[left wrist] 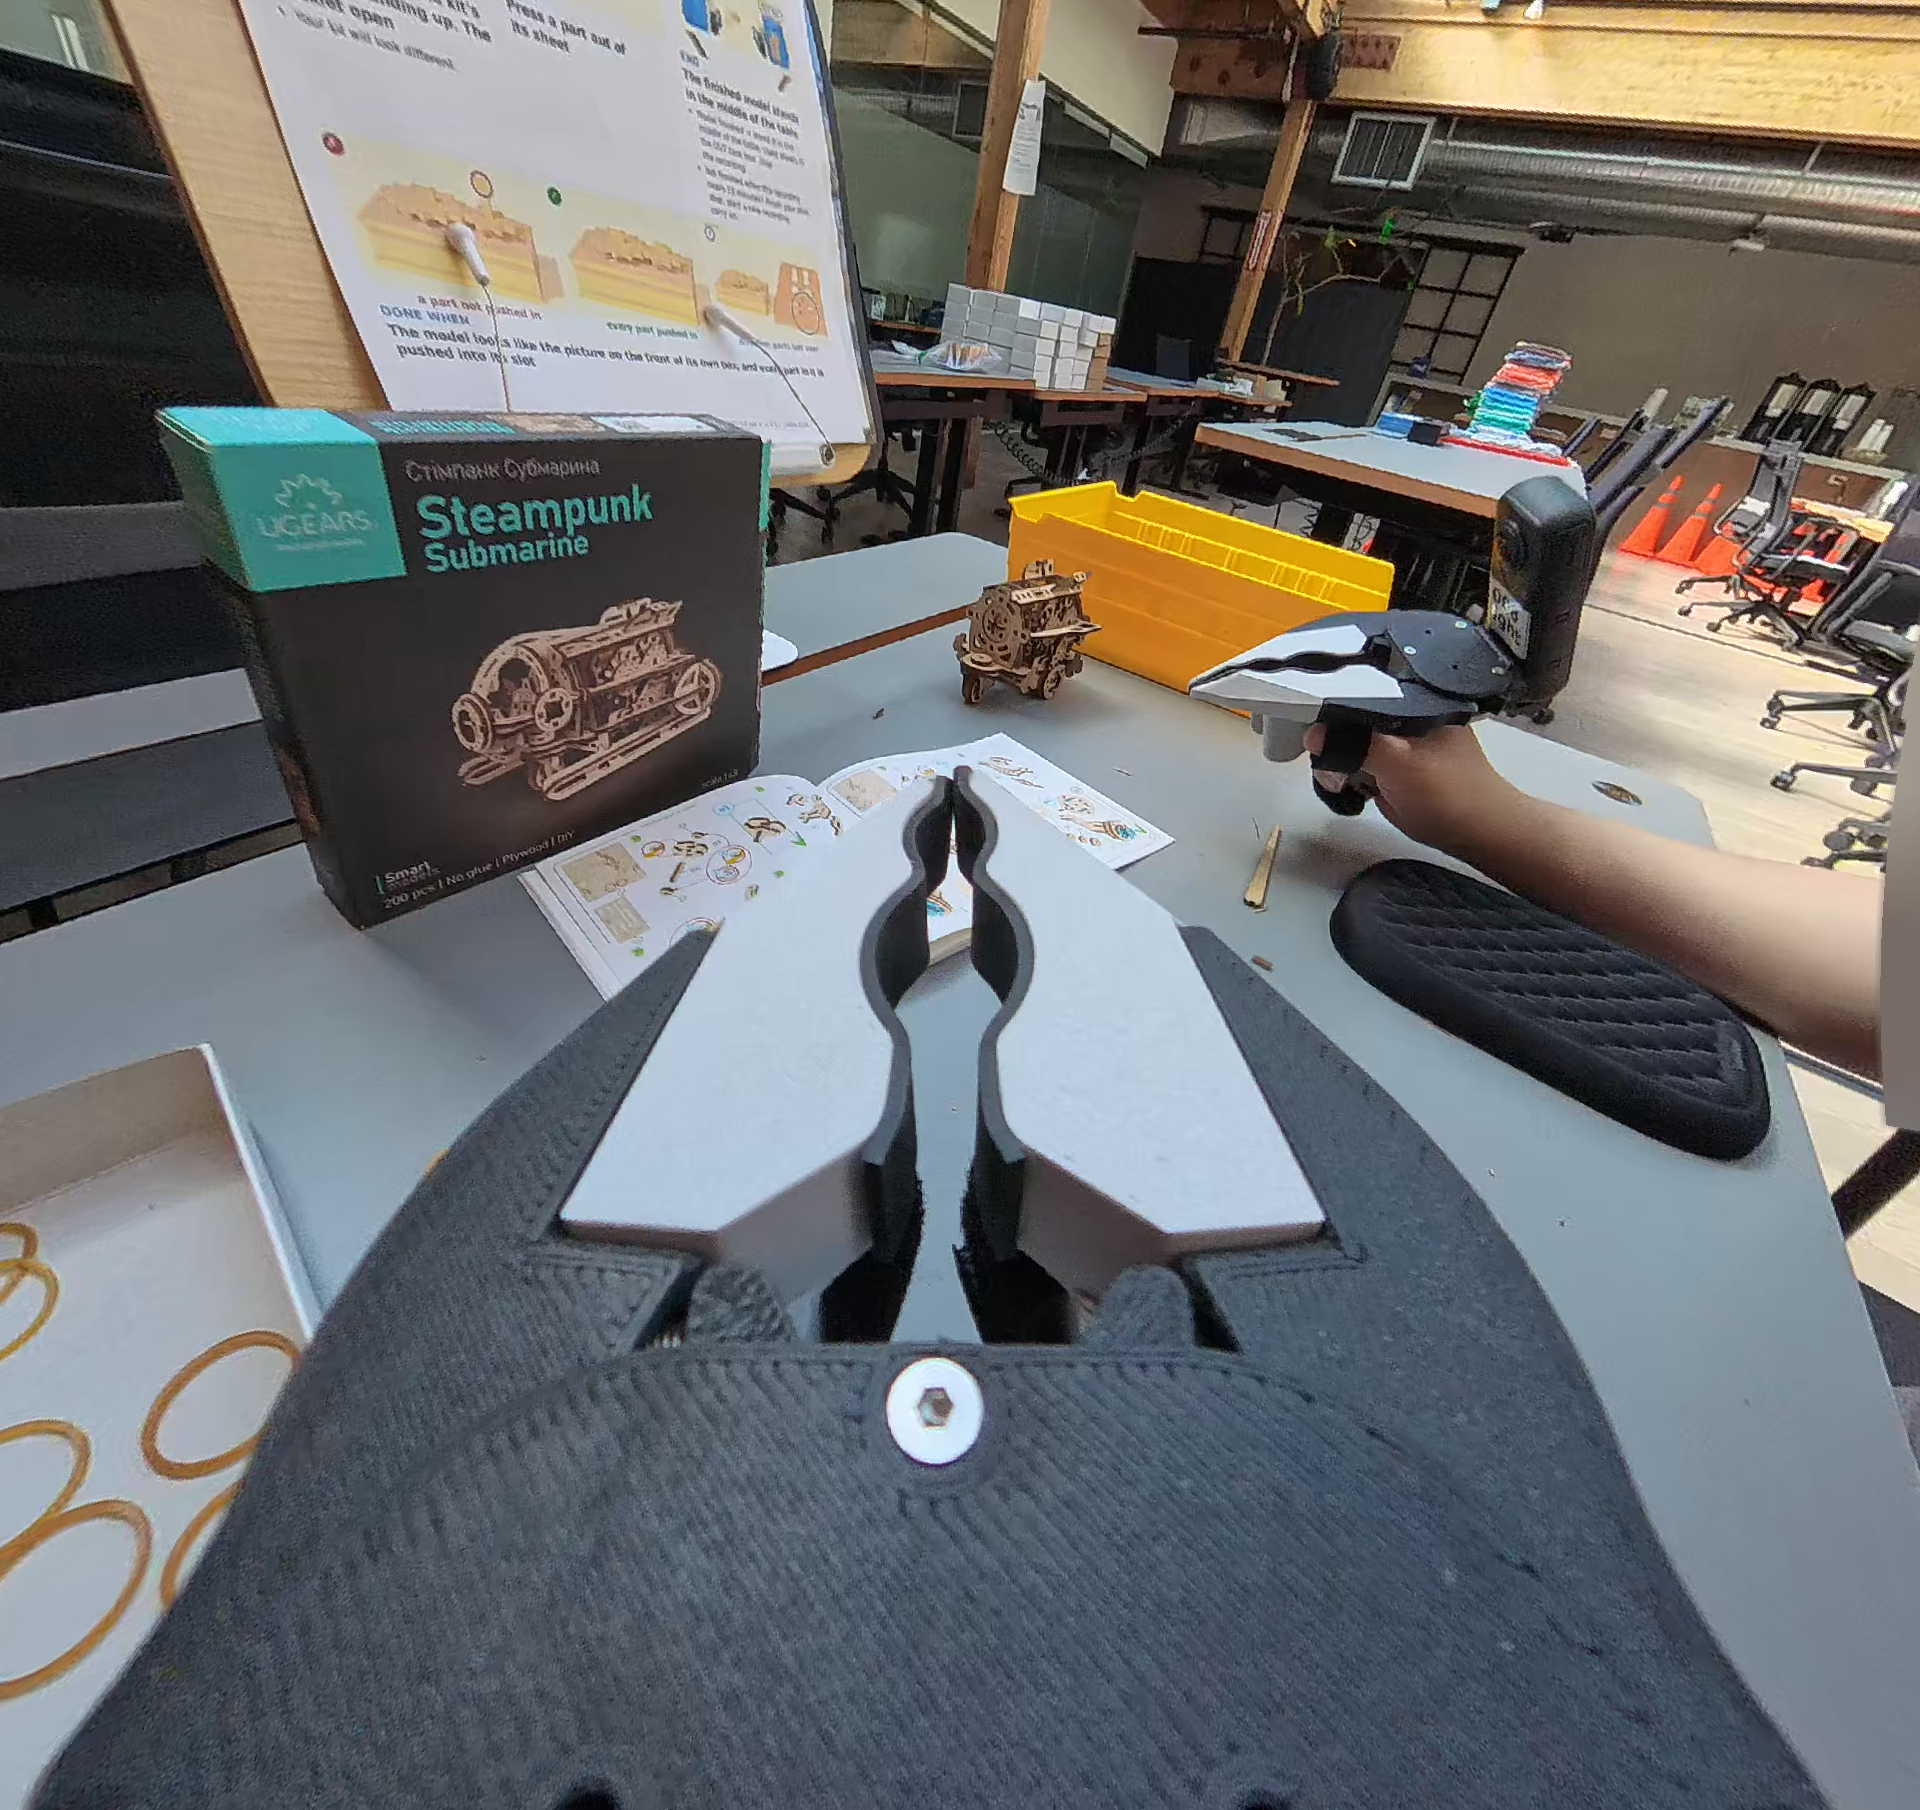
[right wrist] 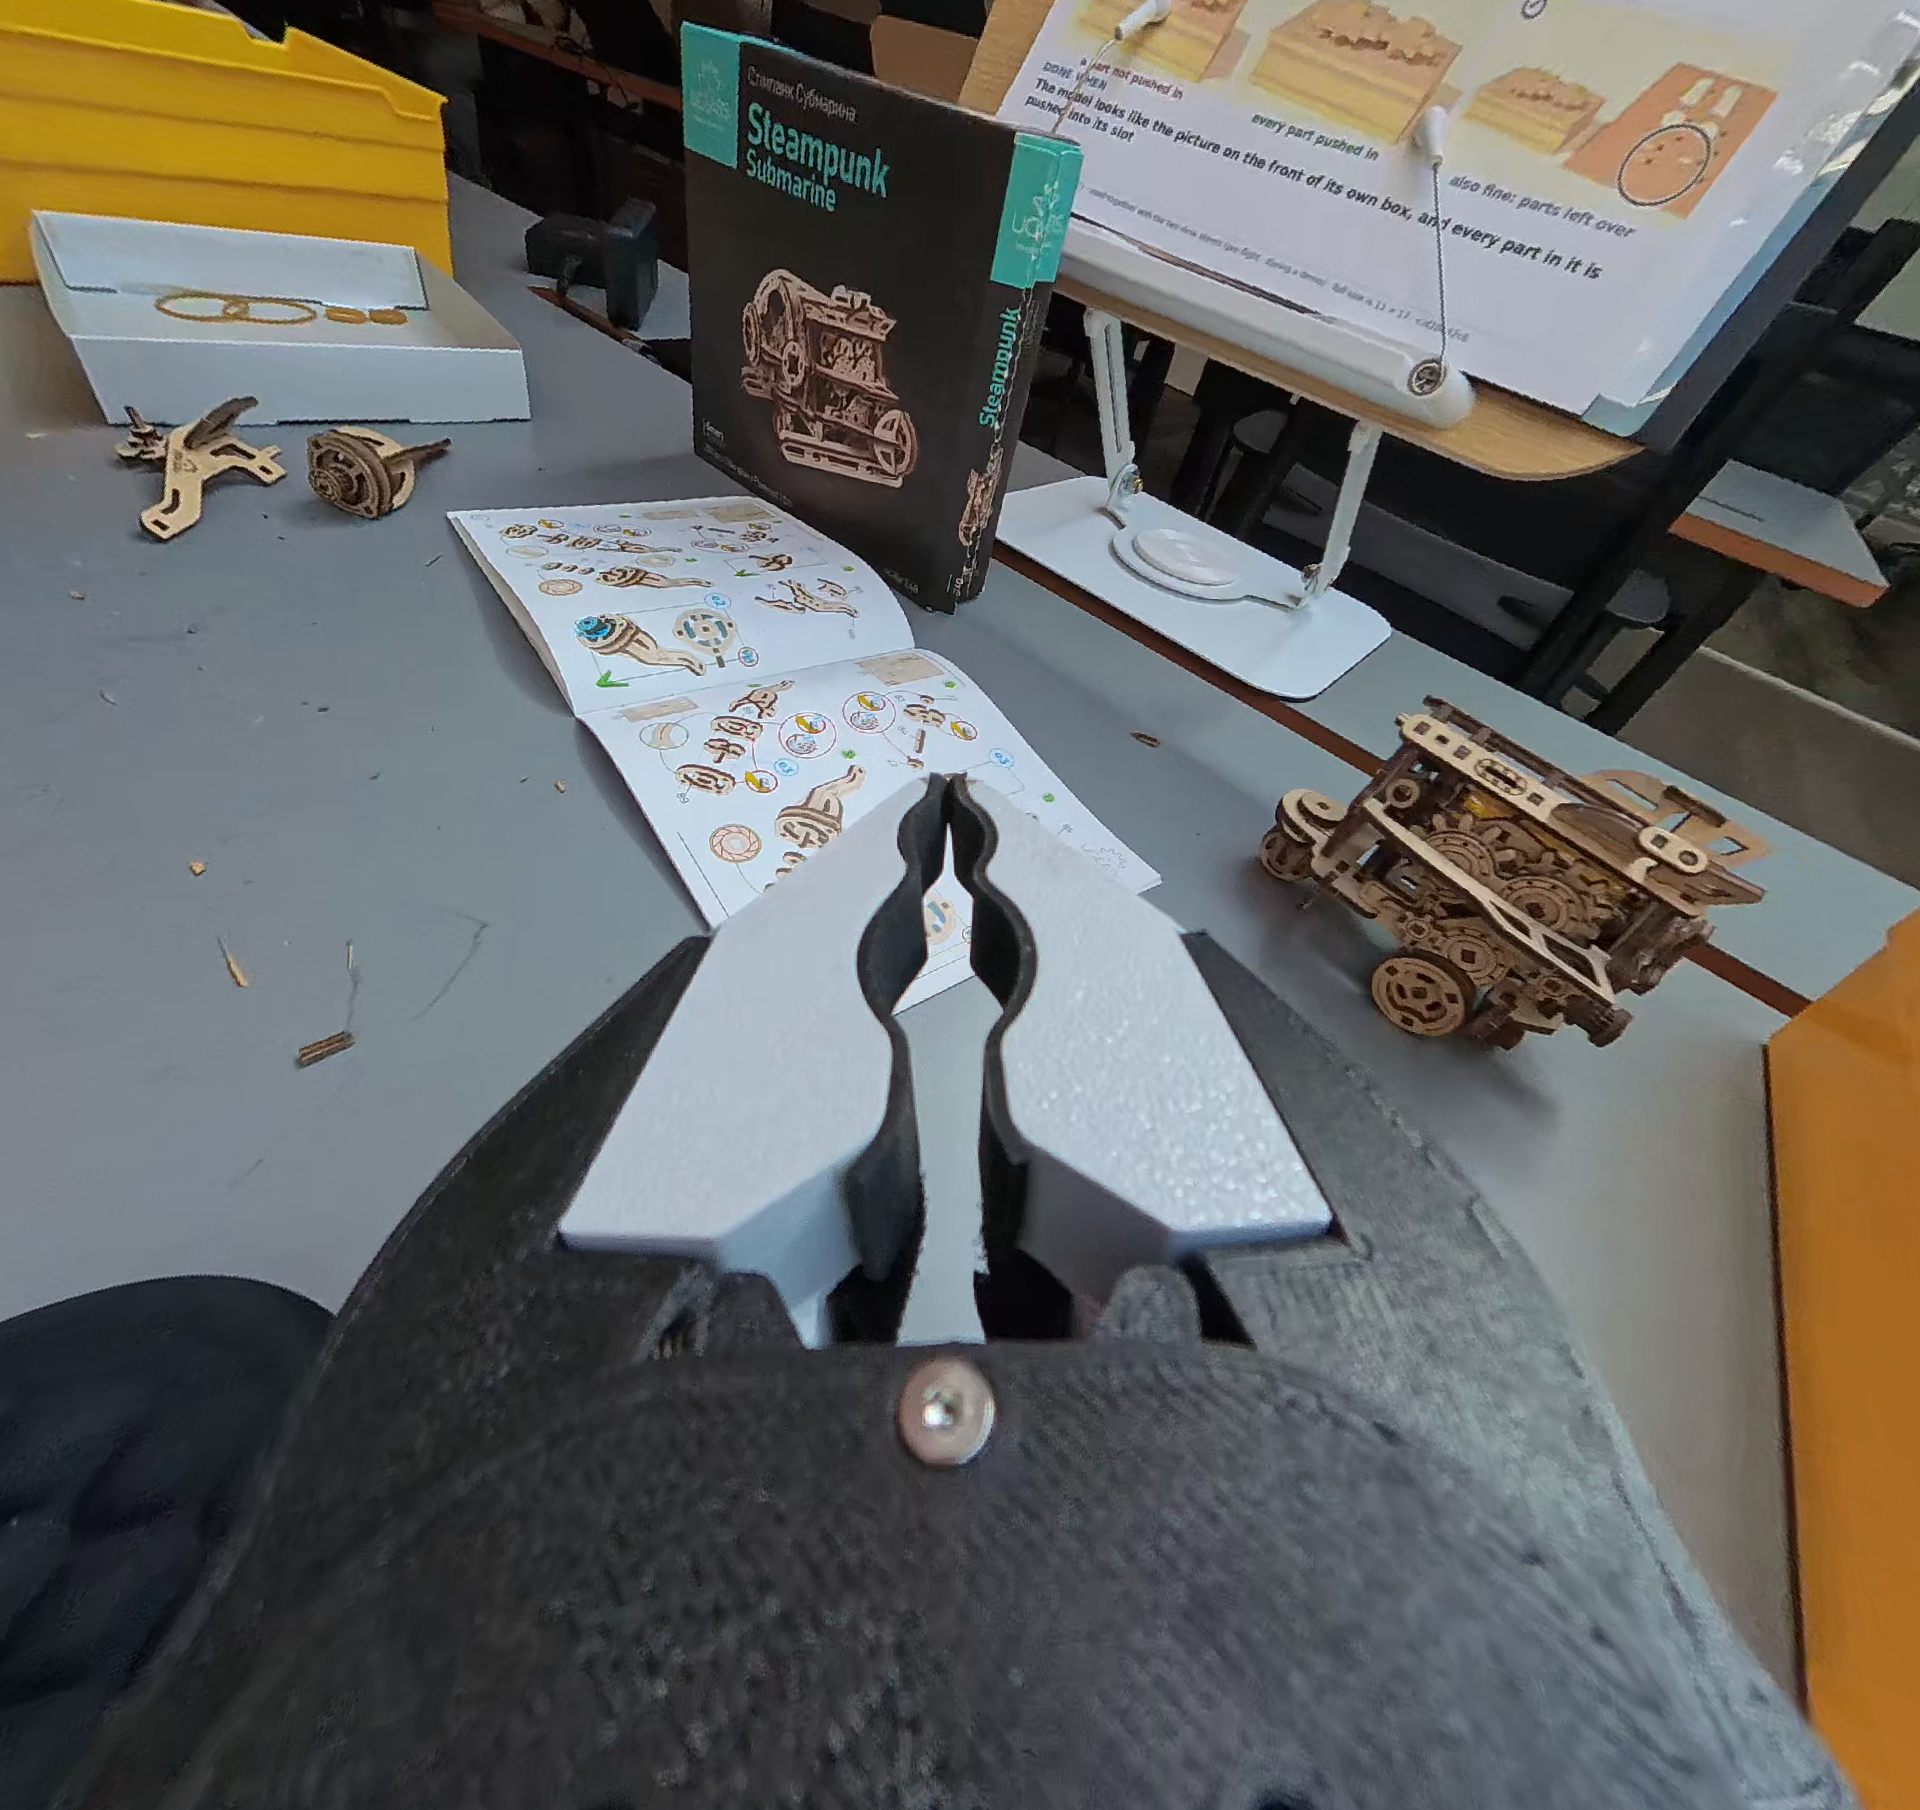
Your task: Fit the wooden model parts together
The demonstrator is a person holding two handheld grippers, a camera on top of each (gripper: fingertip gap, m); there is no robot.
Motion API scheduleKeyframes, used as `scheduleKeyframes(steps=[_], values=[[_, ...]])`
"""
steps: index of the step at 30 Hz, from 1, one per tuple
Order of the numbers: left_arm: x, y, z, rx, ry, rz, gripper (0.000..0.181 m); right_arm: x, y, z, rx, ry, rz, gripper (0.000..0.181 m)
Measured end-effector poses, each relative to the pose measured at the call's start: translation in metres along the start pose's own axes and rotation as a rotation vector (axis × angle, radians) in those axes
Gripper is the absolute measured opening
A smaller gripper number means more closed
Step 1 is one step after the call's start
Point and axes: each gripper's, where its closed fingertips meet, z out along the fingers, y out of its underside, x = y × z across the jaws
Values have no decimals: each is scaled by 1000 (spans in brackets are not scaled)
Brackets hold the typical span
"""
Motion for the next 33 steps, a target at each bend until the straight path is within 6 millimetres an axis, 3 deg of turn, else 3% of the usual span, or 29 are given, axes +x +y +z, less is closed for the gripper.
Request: scheduleKeyframes(steps=[6, 8, 9, 11, 17, 22, 23, 26, 32, 33], values=[[3, -50, -57, 164, -61, 6, 0, -13, -6, -7, 19, -9, -55, 1], [4, -46, -80, 130, -80, 5, 0, -26, -16, -6, 46, -30, -71, 19], [4, -41, -92, 101, -97, 13, 0, -35, -21, -6, 52, -53, -78, 20], [3, -30, -118, 50, -152, 38, 0, -54, -30, -9, 40, -105, -119, 0], [3, -19, -182, 23, -269, 75, 0, -71, -50, -23, -3, -101, -139, 0], [-9, -10, -222, 35, -345, 52, 0, -83, -54, -34, 39, -132, -36, 0], [-13, -8, -229, 37, -365, 49, 0, -84, -57, -36, 57, -117, -27, 16], [-27, -1, -253, 32, -435, 43, 0, -94, -56, -37, 34, -116, 25, 0], [-41, 7, -285, 24, -513, 24, 1, -120, -64, -26, 53, -157, 98, 0], [-41, 9, -286, 22, -512, 26, 1, -122, -66, -25, 80, -148, 90, 9]])
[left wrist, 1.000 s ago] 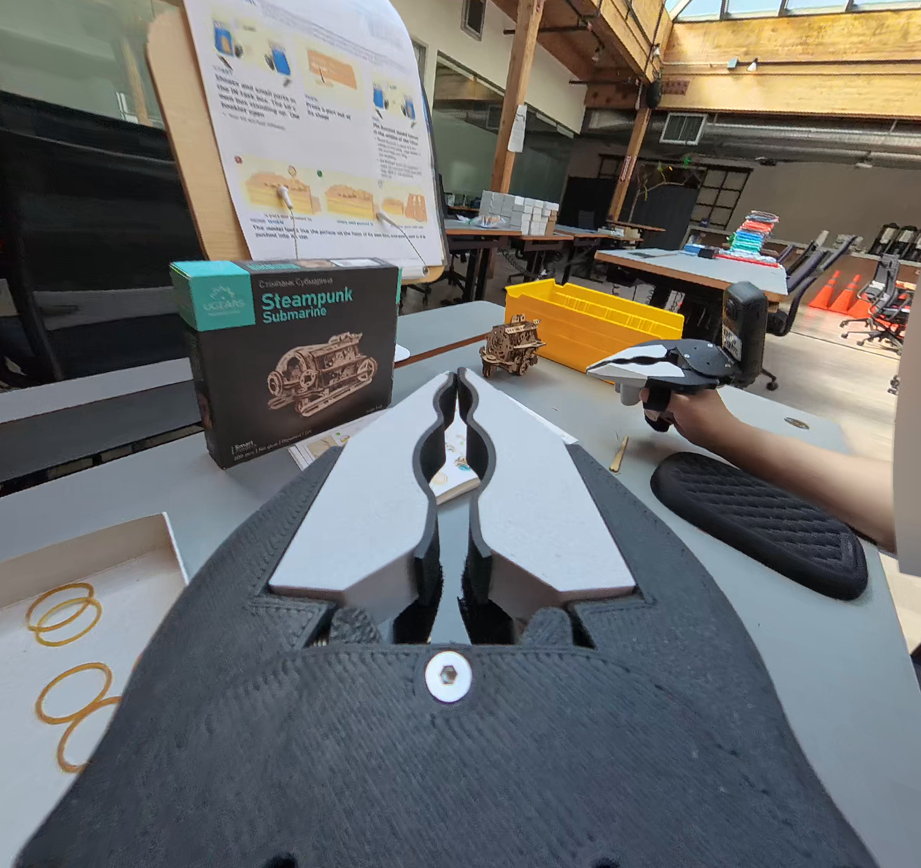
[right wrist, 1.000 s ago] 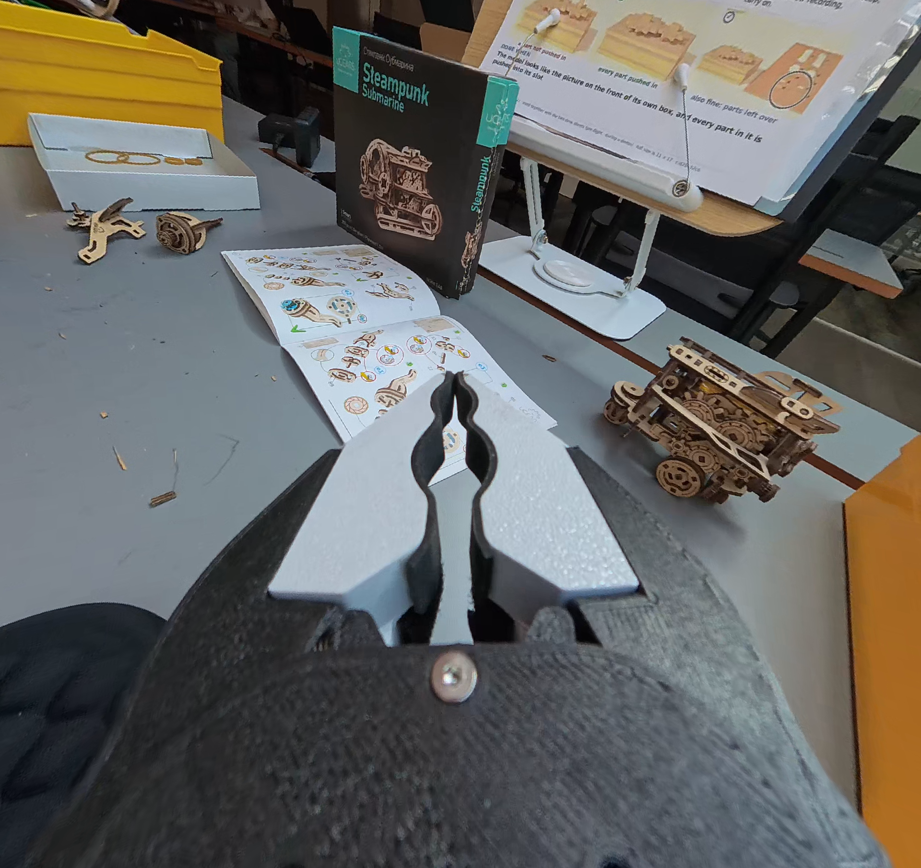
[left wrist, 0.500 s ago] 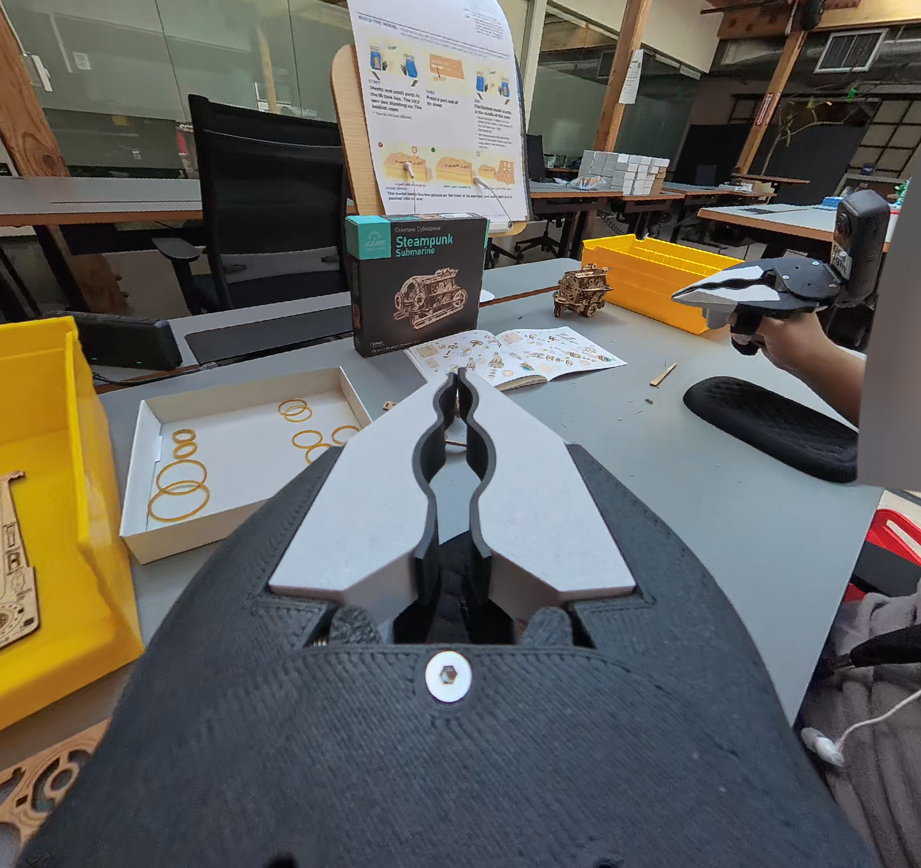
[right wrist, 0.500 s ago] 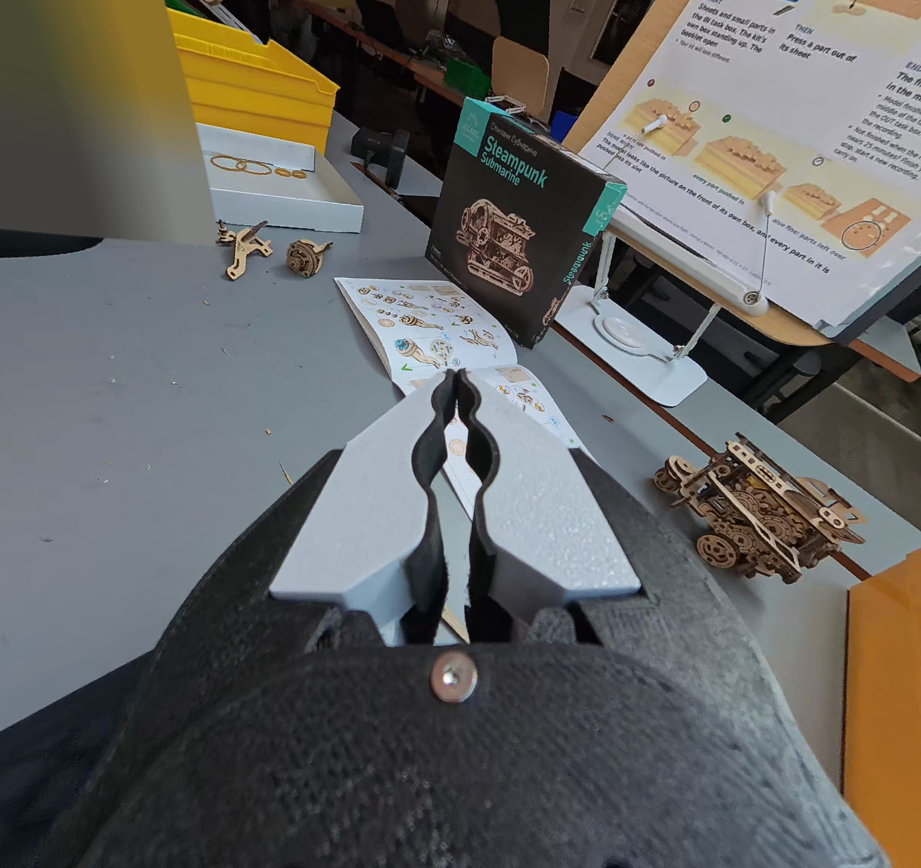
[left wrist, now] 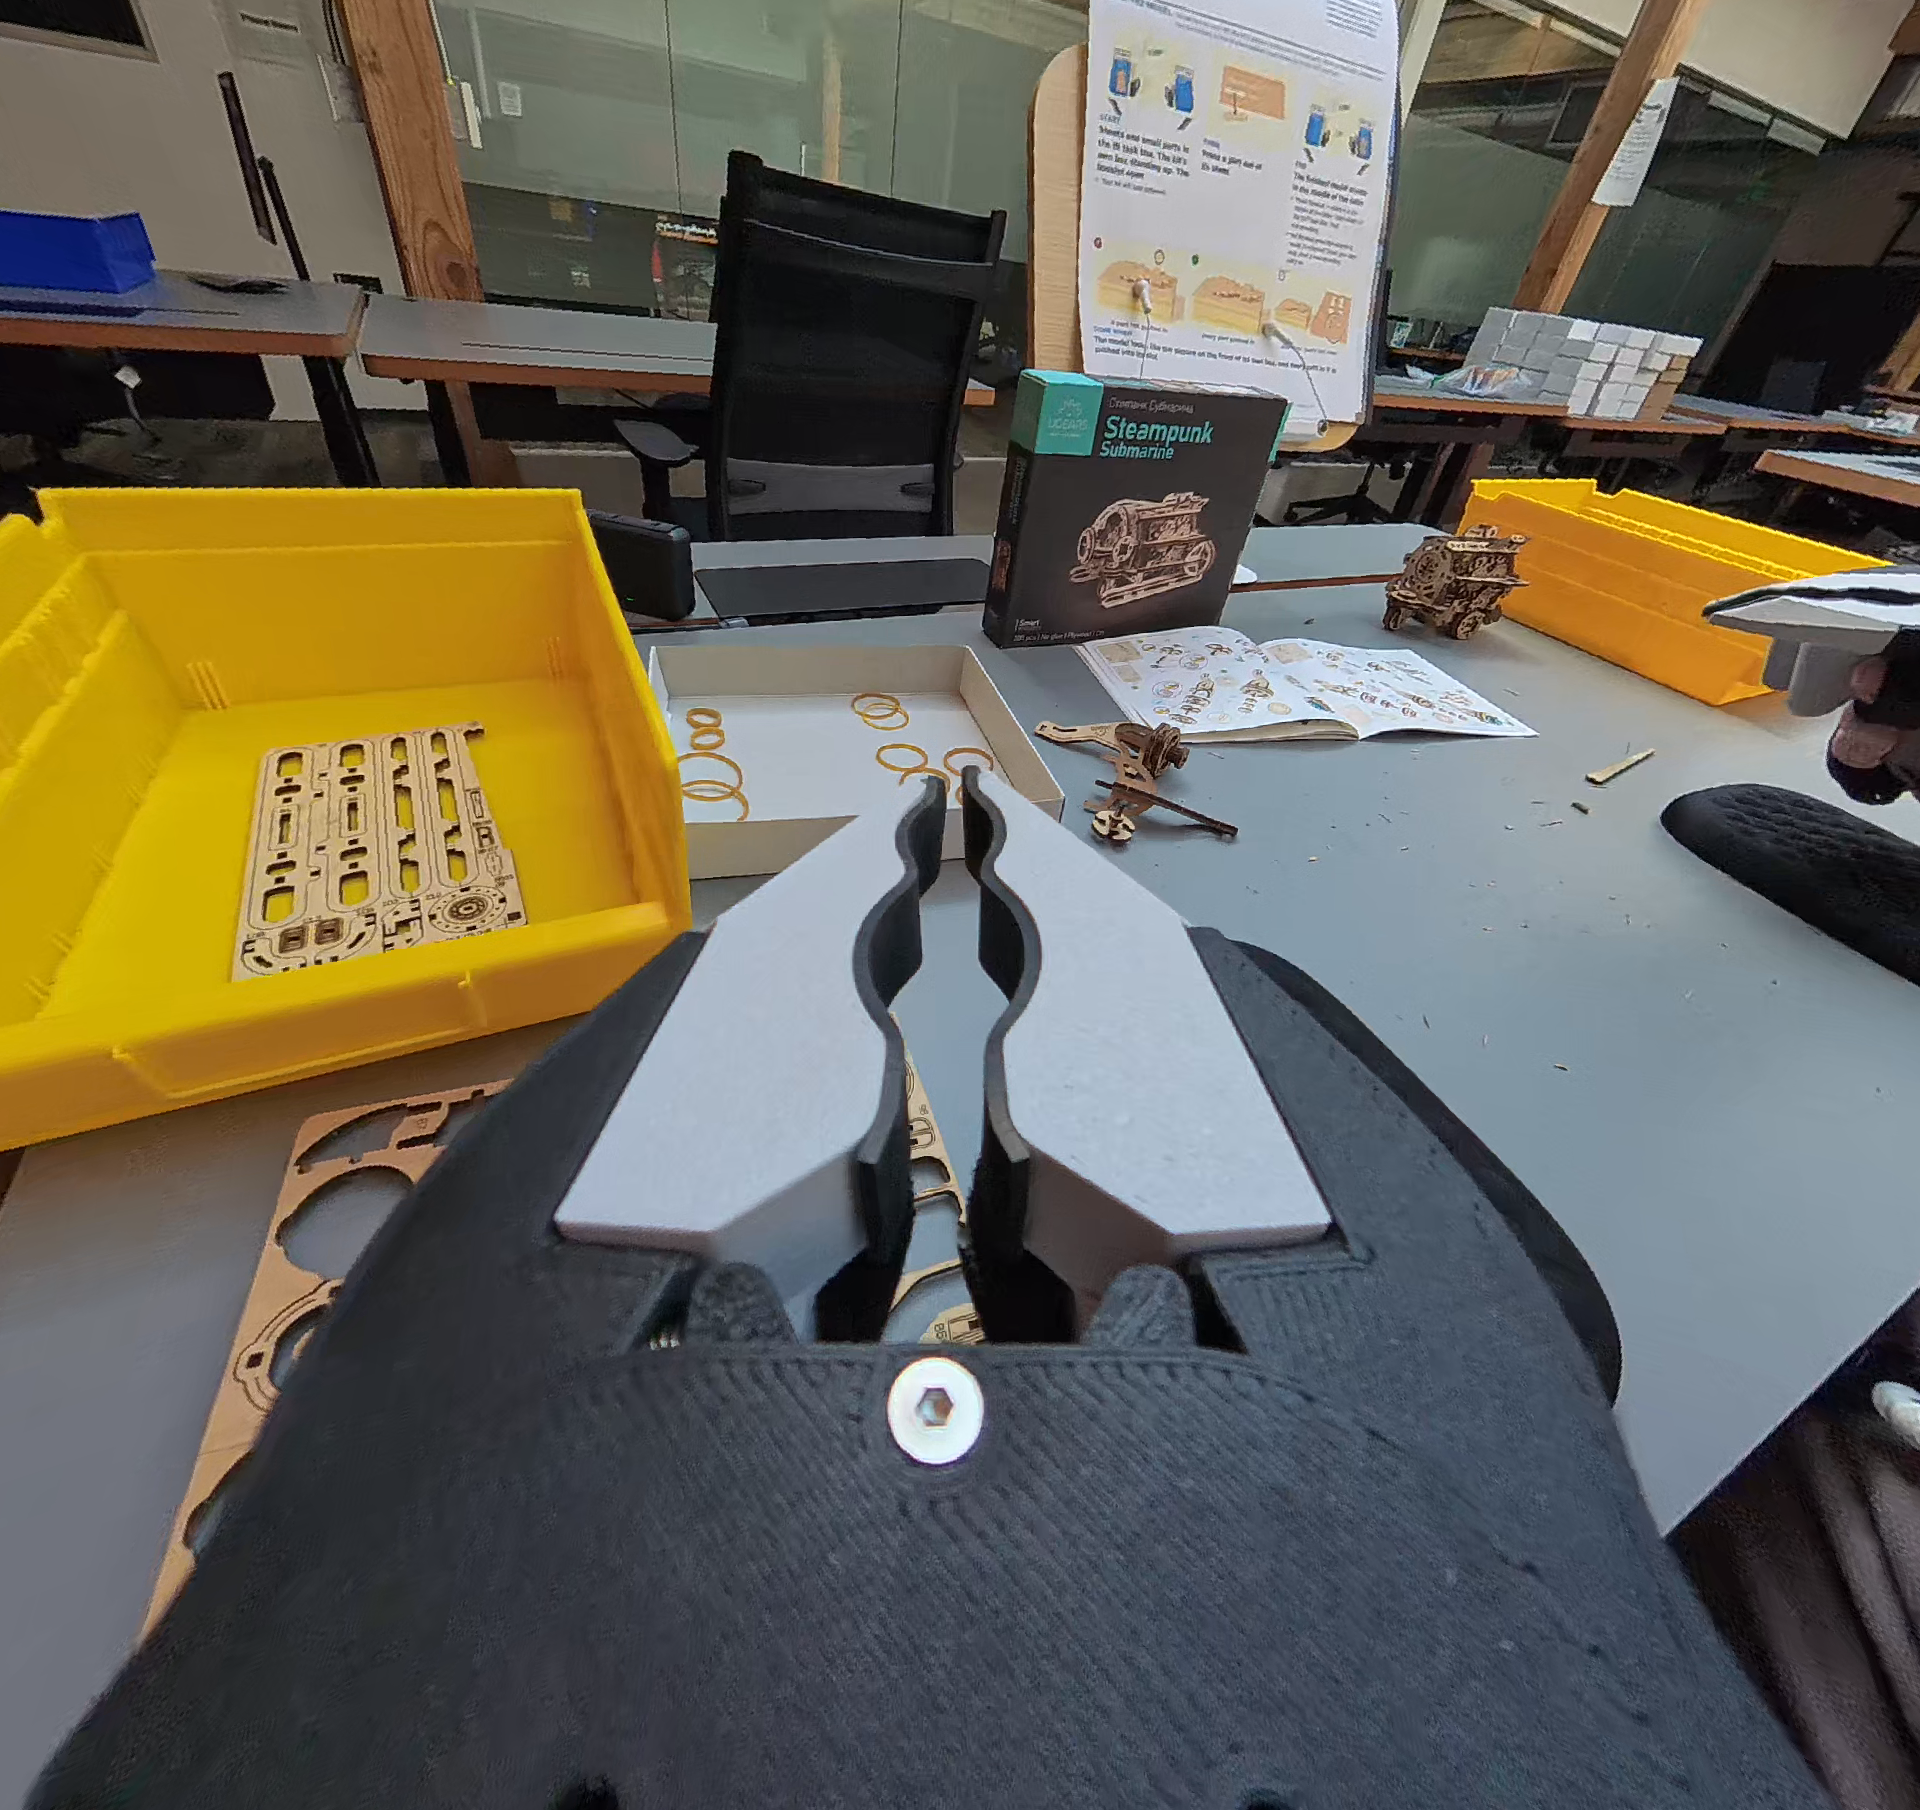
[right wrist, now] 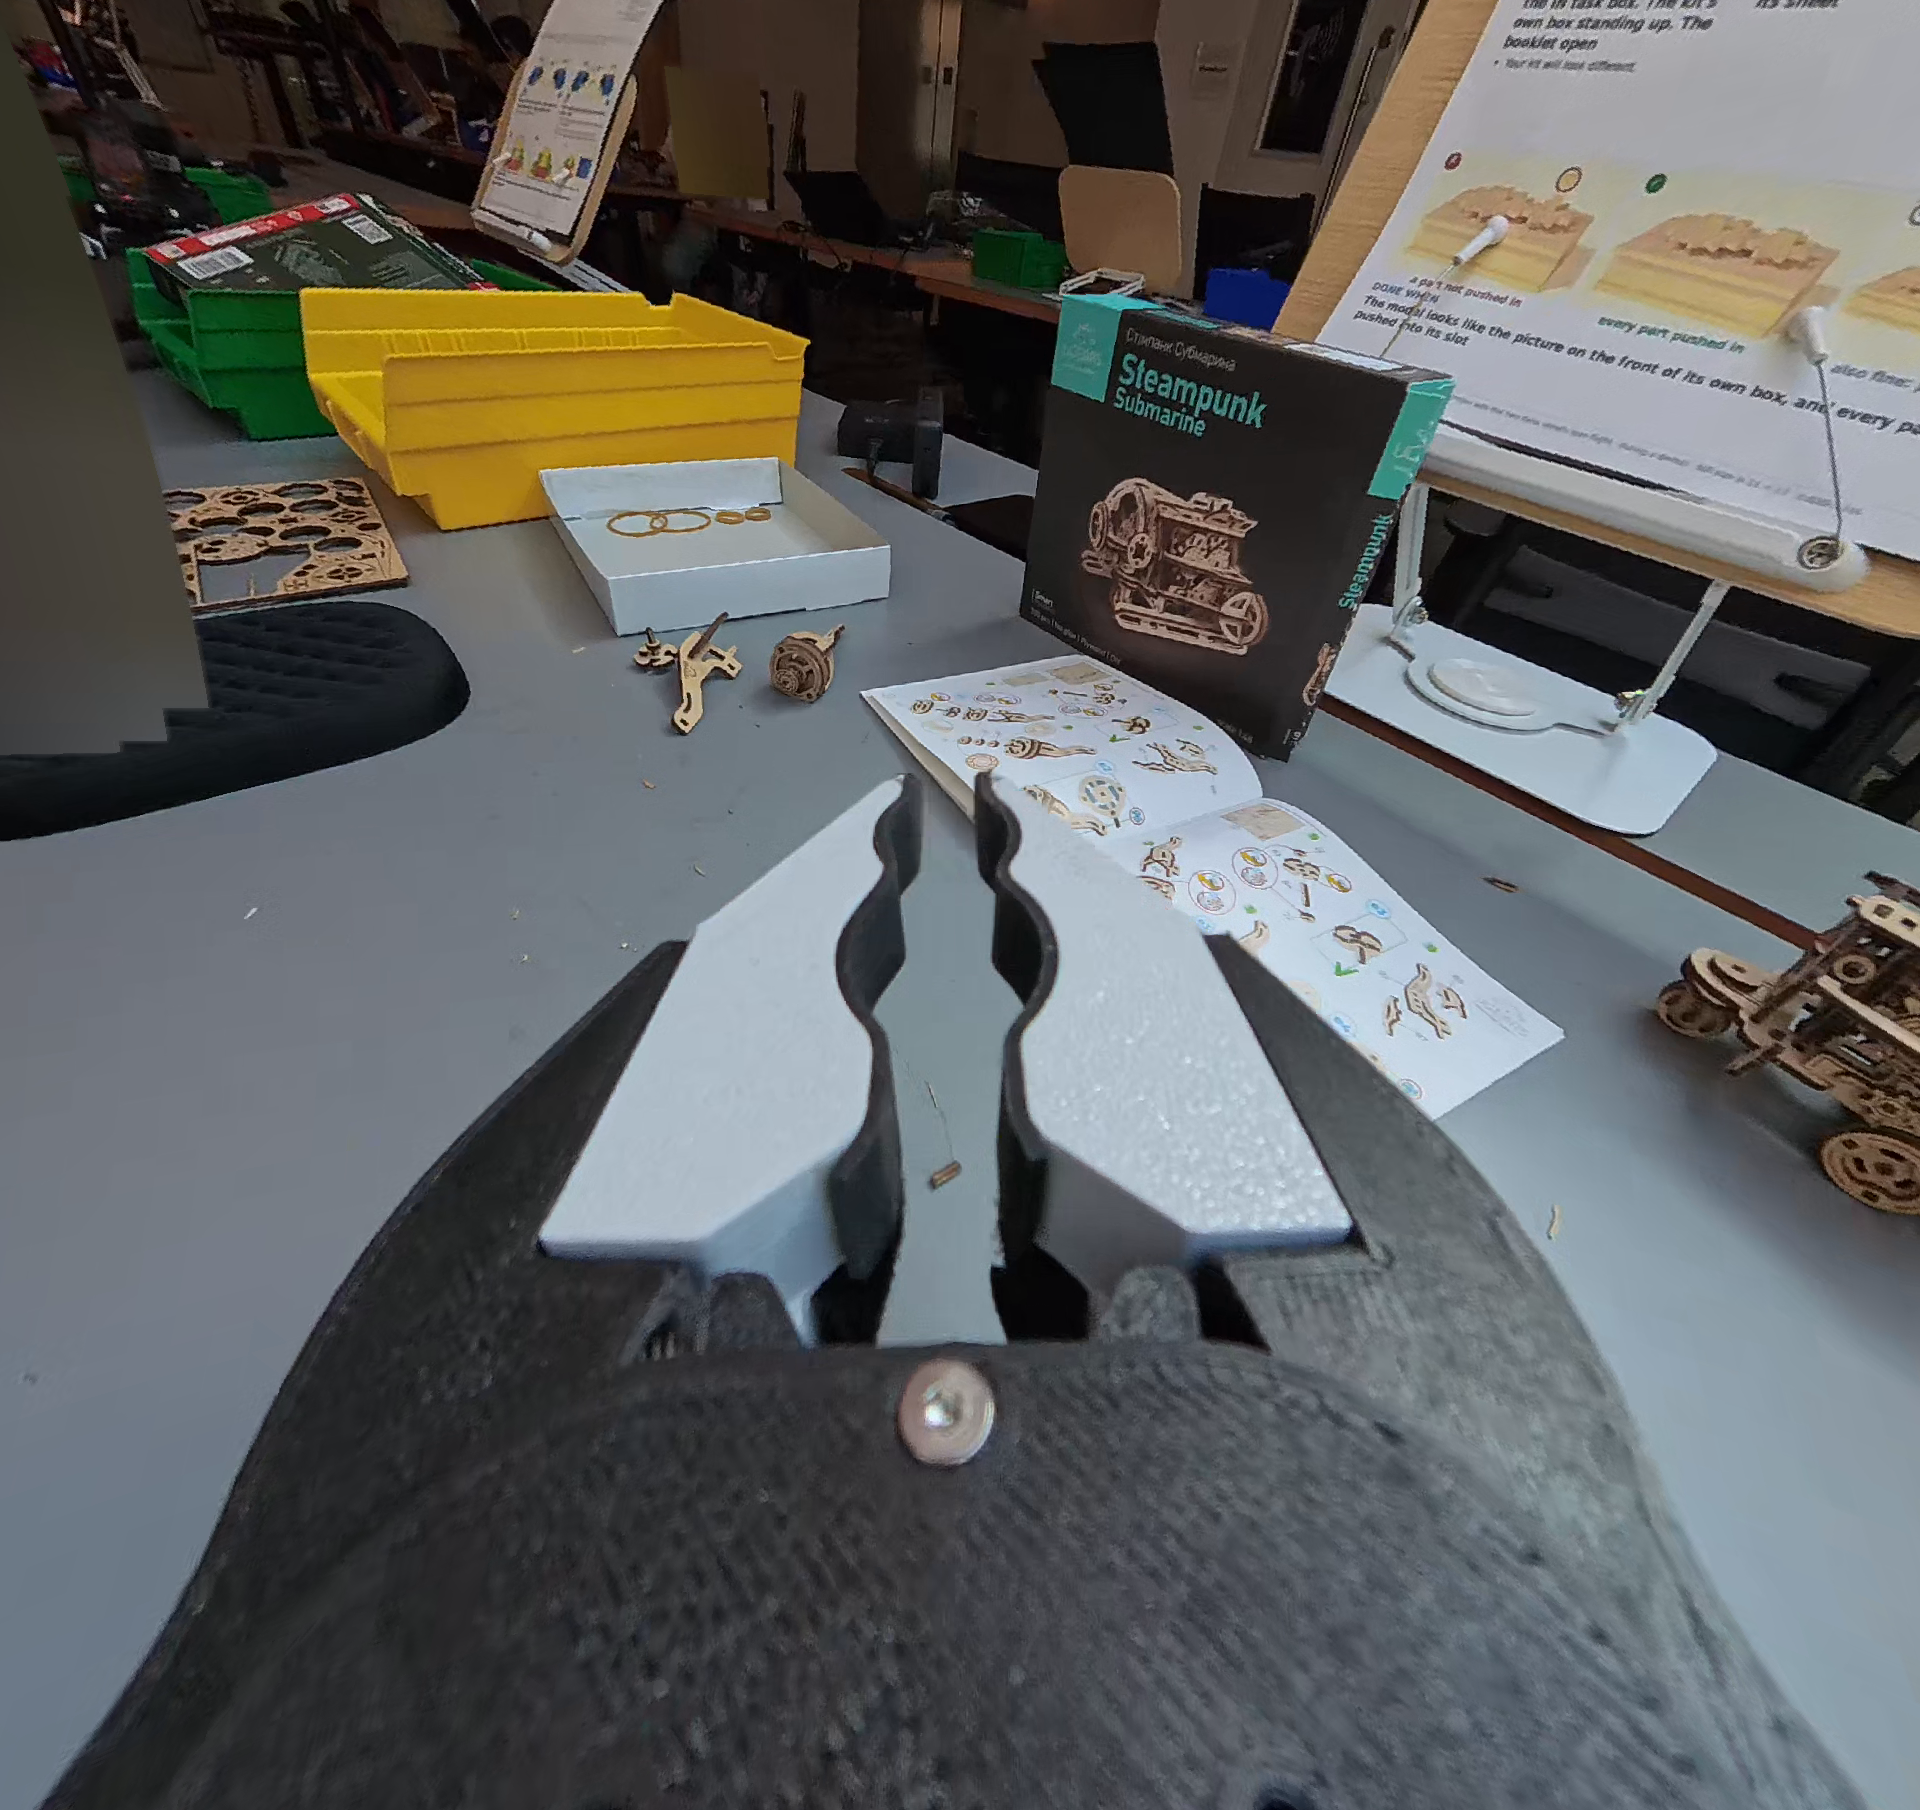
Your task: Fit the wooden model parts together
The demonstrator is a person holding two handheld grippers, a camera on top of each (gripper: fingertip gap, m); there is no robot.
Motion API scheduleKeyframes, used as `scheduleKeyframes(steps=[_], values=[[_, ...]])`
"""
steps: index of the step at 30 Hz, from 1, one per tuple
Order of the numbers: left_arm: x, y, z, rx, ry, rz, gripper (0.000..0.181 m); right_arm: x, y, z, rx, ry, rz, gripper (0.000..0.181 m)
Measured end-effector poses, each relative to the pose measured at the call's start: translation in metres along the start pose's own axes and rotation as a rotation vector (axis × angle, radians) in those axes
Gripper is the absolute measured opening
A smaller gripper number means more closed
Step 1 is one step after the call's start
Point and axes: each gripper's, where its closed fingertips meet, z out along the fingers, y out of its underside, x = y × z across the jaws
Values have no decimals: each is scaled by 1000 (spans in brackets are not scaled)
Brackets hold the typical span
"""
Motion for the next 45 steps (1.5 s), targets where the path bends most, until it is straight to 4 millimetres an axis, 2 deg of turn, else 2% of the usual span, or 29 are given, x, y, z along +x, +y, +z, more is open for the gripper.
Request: scheduleKeyframes(steps=[2, 6, 10, 14, 20, 26, 35, 41, 45], values=[[1, 5, 0, -15, 3, 5, 1, 0, 2, 3, 15, 27, -11, 30], [9, 18, 7, -54, 47, -4, 2, 1, 15, 3, -29, 79, -68, 30], [21, 24, 15, -49, 110, -50, 2, 17, 19, -7, -15, 238, -248, 25], [59, 29, 30, -6, 228, -86, 2, 22, 17, -4, -4, 266, -248, 25], [125, 50, 64, -54, 329, 75, 3, 23, 32, 4, -81, 242, -252, 23], [167, 41, 82, -30, 441, -13, 5, 28, 34, 5, -83, 226, -216, 19], [177, 39, 75, -55, 376, -29, 4, 72, 24, -23, 38, 360, 34, 13], [180, 32, 67, -47, 334, -70, 4, 76, 17, -34, 104, 369, 96, 13], [180, 17, 62, -18, 322, -75, 4, 73, 15, -37, 126, 361, 99, 13]])
